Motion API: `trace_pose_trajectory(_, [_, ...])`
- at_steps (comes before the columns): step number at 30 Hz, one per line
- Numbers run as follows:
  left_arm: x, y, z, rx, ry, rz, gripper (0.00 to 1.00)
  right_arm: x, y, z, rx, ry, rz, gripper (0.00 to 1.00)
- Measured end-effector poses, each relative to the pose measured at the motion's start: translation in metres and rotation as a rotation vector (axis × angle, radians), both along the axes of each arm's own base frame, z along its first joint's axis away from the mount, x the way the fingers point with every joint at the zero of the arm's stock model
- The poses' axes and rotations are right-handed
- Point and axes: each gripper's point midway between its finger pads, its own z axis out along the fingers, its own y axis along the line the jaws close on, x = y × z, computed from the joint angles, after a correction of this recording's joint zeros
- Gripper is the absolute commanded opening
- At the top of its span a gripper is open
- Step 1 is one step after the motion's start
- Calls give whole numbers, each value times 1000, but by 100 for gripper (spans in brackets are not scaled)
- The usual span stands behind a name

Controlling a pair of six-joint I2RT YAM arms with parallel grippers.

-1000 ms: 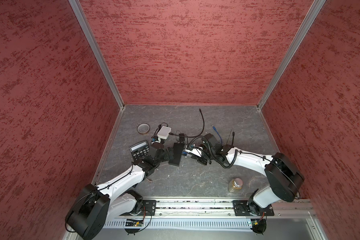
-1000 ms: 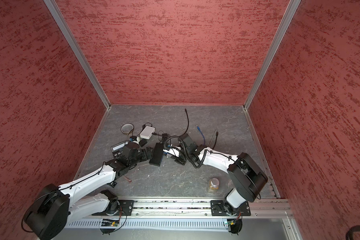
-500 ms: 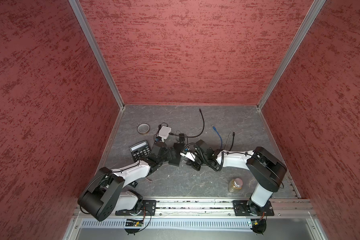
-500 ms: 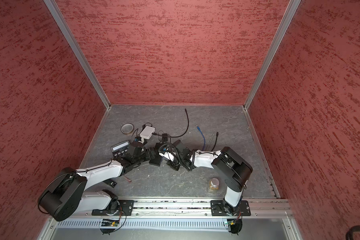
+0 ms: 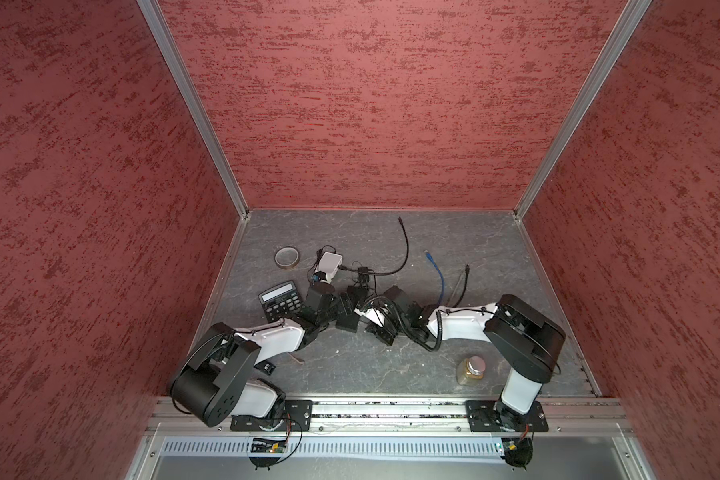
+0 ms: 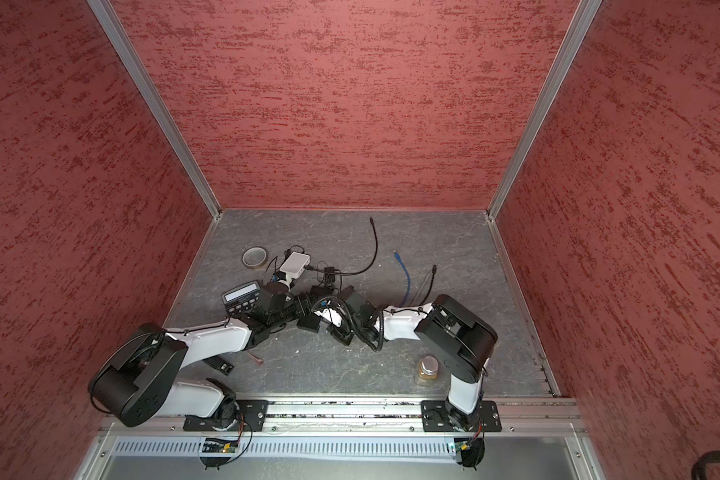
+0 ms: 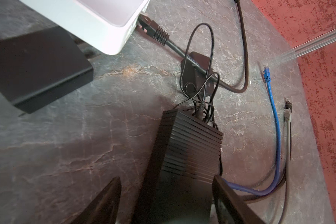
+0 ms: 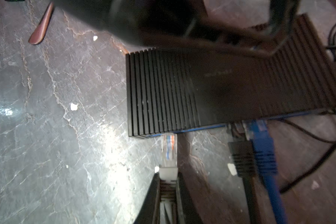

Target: Insert the plug into the switch port

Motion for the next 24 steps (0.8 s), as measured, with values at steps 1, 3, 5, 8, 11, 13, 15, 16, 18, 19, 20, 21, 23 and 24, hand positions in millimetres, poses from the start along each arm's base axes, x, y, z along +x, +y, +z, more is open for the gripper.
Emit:
trace_pose_trajectory(1, [0, 0, -1, -5, 2, 3, 73, 0, 1, 0, 0, -2, 0, 8])
trace_pose_trajectory(3, [-1, 0, -2, -8, 6, 5, 72, 0, 1, -2, -5, -4, -3, 8])
trace_pose_trajectory(5, [-2, 0, -2, -11, 9, 7, 72, 0, 1, -4, -11, -6, -10, 8])
trace_pose_trajectory(8, [-1, -1, -2, -17, 9, 10, 72, -1, 1, -5, -18, -11, -12, 8])
trace_pose_trajectory(11, [-2, -2, -2, -21, 10, 10, 72, -3, 3, -6, -24, -17, -11, 8])
trace_pose_trajectory(13, [-2, -3, -2, -26, 10, 10, 72, -4, 4, -6, -27, -21, -8, 8])
trace_pose_trajectory(15, [-2, -4, -1, -27, 8, 8, 72, -5, 4, -6, -28, -23, -5, 8])
trace_pose_trajectory(16, [-2, -5, -2, -27, 8, 8, 72, -6, 5, -6, -28, -23, -3, 8])
trace_pose_trajectory(18, [-3, -6, -3, -27, 12, 7, 72, -8, 6, -6, -28, -23, 2, 8])
trace_pose_trajectory(19, [-4, -6, -5, -26, 17, 6, 71, -9, 7, -6, -27, -24, 4, 8])
trace_pose_trajectory(20, [-4, -7, -6, -25, 20, 6, 71, -10, 7, -6, -28, -24, 5, 8])
trace_pose_trajectory(21, [-5, -7, -6, -27, 24, 7, 71, -10, 8, -6, -29, -25, 4, 8])
trace_pose_trajectory(23, [-6, -9, -6, -33, 26, 8, 70, -11, 8, -6, -30, -27, 2, 8])
trace_pose_trajectory(24, [-6, -10, -6, -33, 27, 7, 70, -11, 8, -6, -31, -28, 0, 8])
